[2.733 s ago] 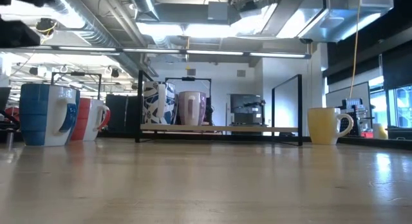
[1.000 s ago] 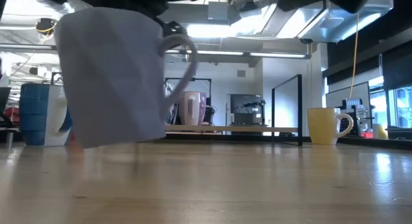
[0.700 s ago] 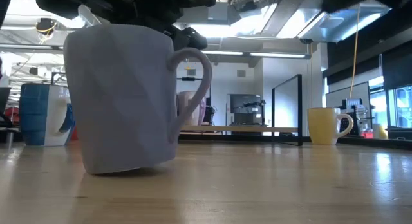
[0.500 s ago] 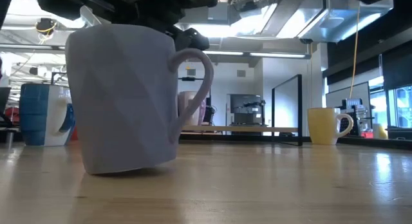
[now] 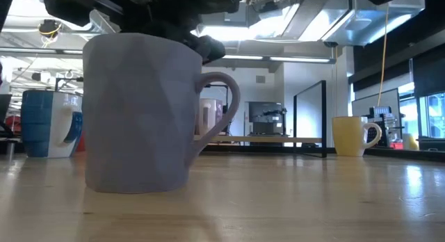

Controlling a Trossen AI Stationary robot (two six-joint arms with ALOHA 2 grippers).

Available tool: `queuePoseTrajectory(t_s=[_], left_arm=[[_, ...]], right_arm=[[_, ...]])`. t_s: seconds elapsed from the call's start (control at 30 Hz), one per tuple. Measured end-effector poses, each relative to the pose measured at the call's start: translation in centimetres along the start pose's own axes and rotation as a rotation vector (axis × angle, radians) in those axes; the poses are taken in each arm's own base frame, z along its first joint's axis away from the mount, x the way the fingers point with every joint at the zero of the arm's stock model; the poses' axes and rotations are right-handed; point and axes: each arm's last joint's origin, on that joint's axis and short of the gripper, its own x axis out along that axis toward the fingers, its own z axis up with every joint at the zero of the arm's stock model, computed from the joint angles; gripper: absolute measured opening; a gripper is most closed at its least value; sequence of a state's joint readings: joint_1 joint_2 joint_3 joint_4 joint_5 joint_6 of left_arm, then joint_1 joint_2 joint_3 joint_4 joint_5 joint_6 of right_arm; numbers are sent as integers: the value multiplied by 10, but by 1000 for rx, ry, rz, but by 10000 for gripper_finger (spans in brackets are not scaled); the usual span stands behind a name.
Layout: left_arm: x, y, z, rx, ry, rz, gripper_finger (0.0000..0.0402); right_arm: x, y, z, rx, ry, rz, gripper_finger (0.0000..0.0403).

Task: Place coffee mugs
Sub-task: Put the bottom blue mug on the shelf

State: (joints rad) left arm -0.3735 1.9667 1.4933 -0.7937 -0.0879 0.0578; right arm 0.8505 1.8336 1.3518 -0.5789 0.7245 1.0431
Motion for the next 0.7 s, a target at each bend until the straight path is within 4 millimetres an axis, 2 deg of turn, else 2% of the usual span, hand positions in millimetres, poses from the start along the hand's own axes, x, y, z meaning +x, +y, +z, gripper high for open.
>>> queuePoseTrajectory(t_s=[0.13,0.27,0.43,0.53,0.7], left_arm=[[-9,1,4,2,8,0,94],[-29,3,14,2,4,0,110],[-58,2,23,11,21,-3,111],[-73,-4,25,16,16,-8,110],[-103,-16,16,-57,-31,-18,110]], right_arm=[[0,0,0,0,1,0,172],[0,0,0,-1,0,0,172],[3,-2,3,4,-3,-10,172],[10,-2,1,-8,5,-22,172],[32,0,-2,-49,17,-27,172]])
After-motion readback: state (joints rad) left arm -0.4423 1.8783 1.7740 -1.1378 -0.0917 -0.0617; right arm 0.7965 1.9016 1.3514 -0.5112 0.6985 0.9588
